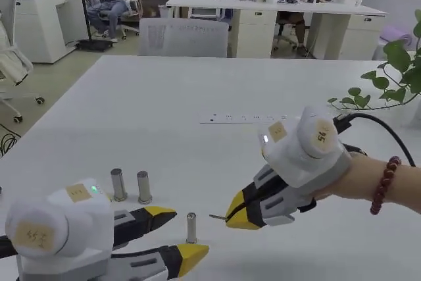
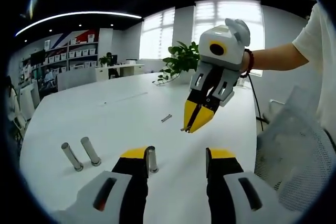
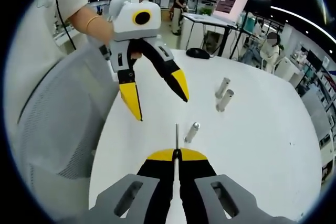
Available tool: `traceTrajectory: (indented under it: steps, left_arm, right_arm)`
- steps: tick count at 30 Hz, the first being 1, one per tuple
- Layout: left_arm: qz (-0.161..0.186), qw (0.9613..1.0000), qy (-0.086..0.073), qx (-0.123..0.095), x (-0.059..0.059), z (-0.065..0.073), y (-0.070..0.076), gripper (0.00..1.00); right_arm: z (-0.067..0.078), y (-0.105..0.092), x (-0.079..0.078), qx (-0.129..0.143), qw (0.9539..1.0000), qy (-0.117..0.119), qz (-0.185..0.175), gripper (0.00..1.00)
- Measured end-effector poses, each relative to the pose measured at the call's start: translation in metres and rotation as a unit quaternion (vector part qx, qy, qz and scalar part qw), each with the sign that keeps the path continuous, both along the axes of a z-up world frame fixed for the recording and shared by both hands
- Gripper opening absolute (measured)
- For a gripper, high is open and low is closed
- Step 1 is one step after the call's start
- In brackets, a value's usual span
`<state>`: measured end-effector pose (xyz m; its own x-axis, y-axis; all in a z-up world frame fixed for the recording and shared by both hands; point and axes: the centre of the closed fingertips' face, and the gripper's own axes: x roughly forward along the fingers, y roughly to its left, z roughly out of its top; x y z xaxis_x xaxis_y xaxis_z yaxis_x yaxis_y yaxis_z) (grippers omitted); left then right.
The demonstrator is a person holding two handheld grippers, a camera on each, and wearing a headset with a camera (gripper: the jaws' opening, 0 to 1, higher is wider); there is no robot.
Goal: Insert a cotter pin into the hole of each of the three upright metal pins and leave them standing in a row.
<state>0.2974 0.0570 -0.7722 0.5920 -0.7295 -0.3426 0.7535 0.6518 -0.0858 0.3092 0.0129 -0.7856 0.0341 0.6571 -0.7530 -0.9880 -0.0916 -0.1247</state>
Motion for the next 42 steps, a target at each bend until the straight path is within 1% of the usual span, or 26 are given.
traceTrajectory:
  steps: [5,7,10,14,17,22,24,30,32,37,42]
  left_arm:
    - [0.01,0.9999,0.002,0.008,0.008,-0.006,0.005,0.42]
    - [0.012,0.9999,0.002,0.009,0.01,-0.008,0.005,0.41]
    - [0.015,0.9997,0.002,0.017,0.013,-0.013,0.007,0.39]
    - [0.022,0.9996,0.004,0.018,0.018,-0.019,0.009,0.37]
    - [0.027,0.9994,0.006,0.022,0.023,-0.023,0.011,0.34]
    - [0.031,0.9992,0.012,0.021,0.028,-0.029,0.009,0.32]
    - [0.031,0.9992,0.013,0.023,0.03,-0.031,0.008,0.32]
    - [0.033,0.9988,0.02,0.031,0.037,-0.038,0.009,0.29]
    - [0.031,0.9987,0.021,0.035,0.038,-0.04,0.009,0.29]
    - [0.031,0.9986,0.021,0.036,0.041,-0.043,0.008,0.27]
    - [0.032,0.9988,0.023,0.031,0.044,-0.044,0.005,0.25]
  right_arm:
    - [-0.005,-0.001,0.008,-0.009,0.9999,-0.007,0.0,0.03]
    - [-0.007,0.0,0.01,-0.012,0.9999,-0.009,0.001,0.03]
    - [-0.01,-0.001,0.013,-0.019,0.9997,-0.015,0.002,0.03]
    - [-0.015,-0.002,0.018,-0.025,0.9994,-0.022,0.0,0.03]
    - [-0.018,-0.001,0.022,-0.027,0.9994,-0.024,-0.001,0.03]
    - [-0.025,0.0,0.025,-0.033,0.9992,-0.024,-0.002,0.03]
    - [-0.027,0.0,0.027,-0.039,0.9988,-0.029,-0.001,0.03]
    - [-0.032,0.002,0.03,-0.043,0.9987,-0.025,-0.001,0.03]
    - [-0.035,0.002,0.03,-0.049,0.9984,-0.026,0.003,0.03]
    - [-0.039,0.005,0.033,-0.053,0.9982,-0.028,0.007,0.03]
    - [-0.041,0.008,0.035,-0.056,0.998,-0.029,0.01,0.03]
